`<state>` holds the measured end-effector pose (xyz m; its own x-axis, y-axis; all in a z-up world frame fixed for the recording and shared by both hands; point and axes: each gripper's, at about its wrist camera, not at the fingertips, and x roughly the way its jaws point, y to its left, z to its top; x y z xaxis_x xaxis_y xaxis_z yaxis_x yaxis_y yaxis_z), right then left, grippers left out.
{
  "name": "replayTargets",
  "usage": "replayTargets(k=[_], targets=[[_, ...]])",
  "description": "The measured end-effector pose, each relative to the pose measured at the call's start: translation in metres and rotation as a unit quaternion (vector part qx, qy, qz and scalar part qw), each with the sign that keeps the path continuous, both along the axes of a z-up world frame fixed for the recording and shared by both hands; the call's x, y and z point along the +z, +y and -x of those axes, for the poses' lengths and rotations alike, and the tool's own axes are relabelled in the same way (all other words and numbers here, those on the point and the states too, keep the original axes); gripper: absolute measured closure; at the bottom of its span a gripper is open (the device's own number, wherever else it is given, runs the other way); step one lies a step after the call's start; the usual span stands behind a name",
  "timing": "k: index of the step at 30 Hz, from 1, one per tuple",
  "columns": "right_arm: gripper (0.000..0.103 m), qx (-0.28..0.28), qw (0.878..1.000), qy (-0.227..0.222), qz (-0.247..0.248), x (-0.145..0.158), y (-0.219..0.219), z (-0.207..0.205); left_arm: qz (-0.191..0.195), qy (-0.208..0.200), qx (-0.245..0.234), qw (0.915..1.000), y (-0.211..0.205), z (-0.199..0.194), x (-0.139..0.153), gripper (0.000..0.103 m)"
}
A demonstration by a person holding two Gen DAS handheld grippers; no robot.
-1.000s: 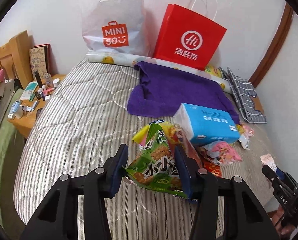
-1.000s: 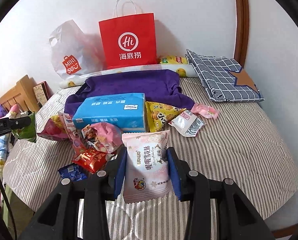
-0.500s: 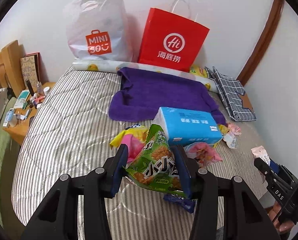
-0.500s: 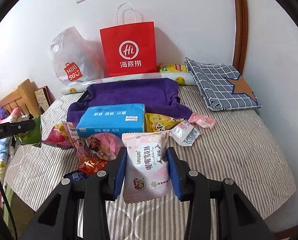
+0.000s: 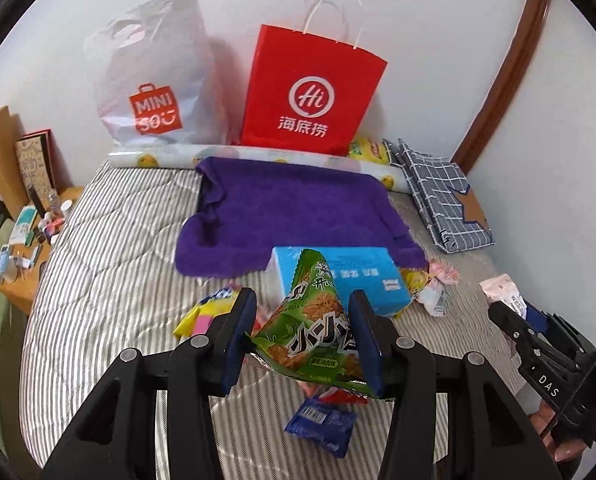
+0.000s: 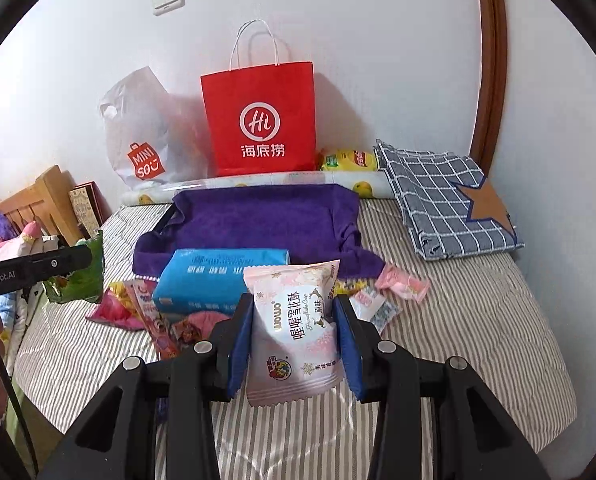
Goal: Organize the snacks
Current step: 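Carry the green bag and pink packet toward the purple towel with both tools, then open the left tool over the towel while the right tool releases the pink packet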
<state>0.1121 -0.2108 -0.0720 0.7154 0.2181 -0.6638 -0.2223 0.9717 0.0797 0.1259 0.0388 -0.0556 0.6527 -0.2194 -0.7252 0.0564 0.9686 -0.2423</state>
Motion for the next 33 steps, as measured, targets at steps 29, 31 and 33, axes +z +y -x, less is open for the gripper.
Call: replayTargets(k=[29,31,33], targets=[[0.065,0.005,1.0,0.004,-0.012,0.002,0.017,-0.122,0.009,0.012,-0.029,0.9995,-0.015,-0.117,0.001,0.063],[0.065,0.004,1.0,0.005,-0.012,-0.001,0.019,-0.132,0.009,0.014,-0.028,0.9995,-0.013,-0.126,0.0,0.064],[0.065,0.005,1.0,0.006,-0.015,-0.004,0.021,-0.141,0.007,0.009,-0.032,0.9994,-0.012,-0.133,-0.001,0.068]])
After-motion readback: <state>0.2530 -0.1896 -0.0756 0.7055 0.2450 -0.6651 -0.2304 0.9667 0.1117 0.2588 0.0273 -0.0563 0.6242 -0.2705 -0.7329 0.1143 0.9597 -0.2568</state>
